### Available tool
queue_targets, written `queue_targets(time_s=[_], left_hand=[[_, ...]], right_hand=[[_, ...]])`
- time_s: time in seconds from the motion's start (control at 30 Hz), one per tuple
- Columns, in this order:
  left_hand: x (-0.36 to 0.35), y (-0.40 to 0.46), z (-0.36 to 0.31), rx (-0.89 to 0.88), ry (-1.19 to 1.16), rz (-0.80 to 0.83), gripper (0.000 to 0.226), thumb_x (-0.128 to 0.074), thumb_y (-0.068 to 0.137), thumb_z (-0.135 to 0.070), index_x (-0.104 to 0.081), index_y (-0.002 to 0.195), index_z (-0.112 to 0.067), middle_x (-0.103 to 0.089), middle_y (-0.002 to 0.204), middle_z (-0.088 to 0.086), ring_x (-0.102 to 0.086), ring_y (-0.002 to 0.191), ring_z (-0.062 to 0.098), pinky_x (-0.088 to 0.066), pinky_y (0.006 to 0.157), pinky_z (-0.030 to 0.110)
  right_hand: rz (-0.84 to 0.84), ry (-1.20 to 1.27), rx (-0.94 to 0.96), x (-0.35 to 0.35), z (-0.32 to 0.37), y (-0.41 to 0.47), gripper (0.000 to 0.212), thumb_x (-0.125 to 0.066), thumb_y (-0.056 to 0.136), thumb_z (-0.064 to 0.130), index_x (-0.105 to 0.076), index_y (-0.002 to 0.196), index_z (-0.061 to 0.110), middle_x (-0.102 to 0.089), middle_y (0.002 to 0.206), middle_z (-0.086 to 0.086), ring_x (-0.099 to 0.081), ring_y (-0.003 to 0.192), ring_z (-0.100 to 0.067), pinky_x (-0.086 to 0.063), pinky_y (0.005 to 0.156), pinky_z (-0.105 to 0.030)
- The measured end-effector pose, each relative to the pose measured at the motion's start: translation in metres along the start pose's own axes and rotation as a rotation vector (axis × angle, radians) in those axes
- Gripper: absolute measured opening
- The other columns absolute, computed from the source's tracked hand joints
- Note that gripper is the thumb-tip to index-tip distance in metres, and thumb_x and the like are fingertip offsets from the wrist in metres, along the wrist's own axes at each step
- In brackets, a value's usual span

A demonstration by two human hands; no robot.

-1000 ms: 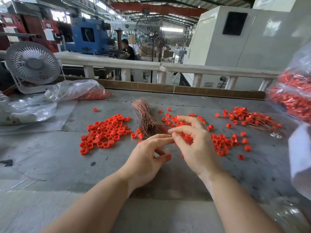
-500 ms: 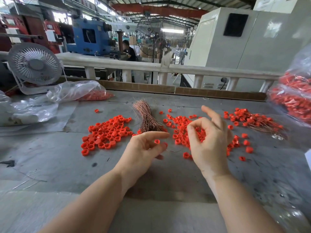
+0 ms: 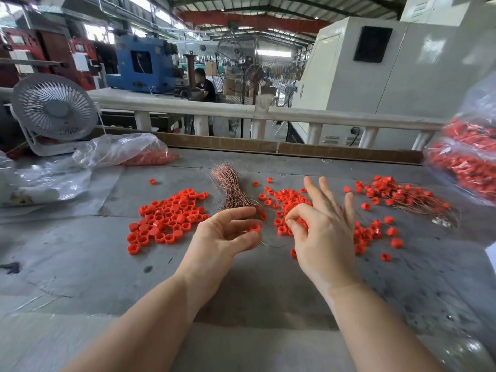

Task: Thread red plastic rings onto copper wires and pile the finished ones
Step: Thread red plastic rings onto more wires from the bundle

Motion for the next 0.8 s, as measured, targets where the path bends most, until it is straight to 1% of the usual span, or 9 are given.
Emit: queue_targets(time_s=[0.07, 0.1, 0.17, 0.23, 0.3, 0.33, 0.53, 0.63, 0.8], left_hand=[[0.001, 0.000, -0.002, -0.017, 0.016, -0.010, 0.044, -0.064, 0.075, 0.016, -0.066, 0.102, -0.018, -0.073, 0.087, 0.009, -0.067, 0.077, 0.011, -0.053, 0.068, 0.018], [0.001, 0.000, -0.004, -0.030, 0.033, -0.013, 0.046, -0.065, 0.074, 0.016, -0.065, 0.103, -0.019, -0.072, 0.086, 0.009, -0.067, 0.076, 0.012, -0.053, 0.068, 0.018], [0.000, -0.001, -0.006, -0.062, 0.078, -0.013, 0.047, -0.067, 0.072, 0.016, -0.065, 0.102, -0.020, -0.072, 0.085, 0.009, -0.066, 0.075, 0.012, -0.053, 0.070, 0.018], [-0.001, -0.001, -0.008, -0.093, 0.113, -0.016, 0.047, -0.067, 0.071, 0.017, -0.065, 0.100, -0.020, -0.071, 0.083, 0.007, -0.066, 0.075, 0.011, -0.054, 0.072, 0.018], [-0.001, -0.001, -0.009, -0.118, 0.140, -0.027, 0.049, -0.068, 0.070, 0.017, -0.064, 0.099, -0.022, -0.071, 0.079, 0.003, -0.066, 0.075, 0.011, -0.055, 0.073, 0.019], [-0.001, -0.001, -0.010, -0.129, 0.158, -0.034, 0.050, -0.069, 0.069, 0.017, -0.064, 0.098, -0.024, -0.071, 0.078, 0.002, -0.066, 0.075, 0.013, -0.055, 0.074, 0.021], [0.002, 0.001, -0.009, -0.167, 0.227, -0.059, 0.053, -0.074, 0.067, 0.012, -0.064, 0.097, -0.030, -0.070, 0.073, -0.007, -0.066, 0.072, 0.012, -0.055, 0.074, 0.023], [0.004, 0.004, -0.006, -0.159, 0.207, -0.076, 0.057, -0.073, 0.067, 0.012, -0.059, 0.102, -0.030, -0.069, 0.071, -0.008, -0.066, 0.070, 0.012, -0.056, 0.074, 0.025], [0.006, 0.006, -0.003, -0.165, 0.179, -0.079, 0.059, -0.072, 0.067, 0.012, -0.056, 0.103, -0.032, -0.071, 0.074, -0.008, -0.068, 0.071, 0.014, -0.055, 0.073, 0.023]], right_hand=[[-0.002, 0.039, 0.011, -0.001, 0.001, 0.000, 0.018, -0.068, 0.079, 0.003, -0.061, 0.069, 0.016, -0.065, 0.119, -0.004, -0.053, 0.121, -0.022, -0.001, 0.114, -0.028], [-0.005, 0.072, 0.014, -0.002, 0.001, 0.000, 0.017, -0.066, 0.081, 0.003, -0.060, 0.071, 0.016, -0.071, 0.103, -0.002, -0.061, 0.105, -0.020, -0.008, 0.114, -0.029], [-0.007, 0.111, 0.025, -0.004, 0.003, -0.001, 0.015, -0.058, 0.087, 0.009, -0.057, 0.075, 0.018, -0.066, 0.072, 0.005, -0.058, 0.074, -0.013, -0.023, 0.109, -0.032], [-0.010, 0.129, 0.042, -0.004, 0.006, -0.003, 0.013, -0.051, 0.088, 0.016, -0.056, 0.077, 0.020, -0.060, 0.063, 0.007, -0.049, 0.065, -0.009, -0.034, 0.093, -0.030], [-0.003, 0.155, 0.048, -0.004, 0.007, -0.003, 0.011, -0.051, 0.087, 0.016, -0.058, 0.080, 0.020, -0.060, 0.064, 0.007, -0.051, 0.065, -0.011, -0.037, 0.077, -0.030], [-0.003, 0.162, 0.047, -0.003, 0.007, -0.003, 0.011, -0.052, 0.088, 0.015, -0.060, 0.082, 0.019, -0.060, 0.066, 0.007, -0.053, 0.067, -0.014, -0.038, 0.073, -0.031], [-0.011, 0.232, 0.091, 0.000, 0.011, -0.003, 0.014, -0.054, 0.084, 0.008, -0.066, 0.083, 0.014, -0.061, 0.073, 0.010, -0.054, 0.073, -0.021, -0.046, 0.071, -0.039], [-0.022, 0.306, 0.097, 0.002, 0.012, -0.004, 0.012, -0.062, 0.082, 0.003, -0.070, 0.084, 0.012, -0.055, 0.073, 0.015, -0.057, 0.073, -0.020, -0.045, 0.070, -0.030], [0.054, 0.400, 0.026, -0.006, 0.006, -0.004, 0.014, -0.067, 0.083, 0.004, -0.070, 0.083, 0.017, -0.064, 0.076, 0.005, -0.055, 0.076, -0.010, -0.042, 0.072, -0.016]])
Point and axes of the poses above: each hand's wrist, its own y-axis towards the middle knuckle, its own x-axis out of the back of the hand, z = x × y, the point moved 7 cm from there along y, towards the middle knuckle
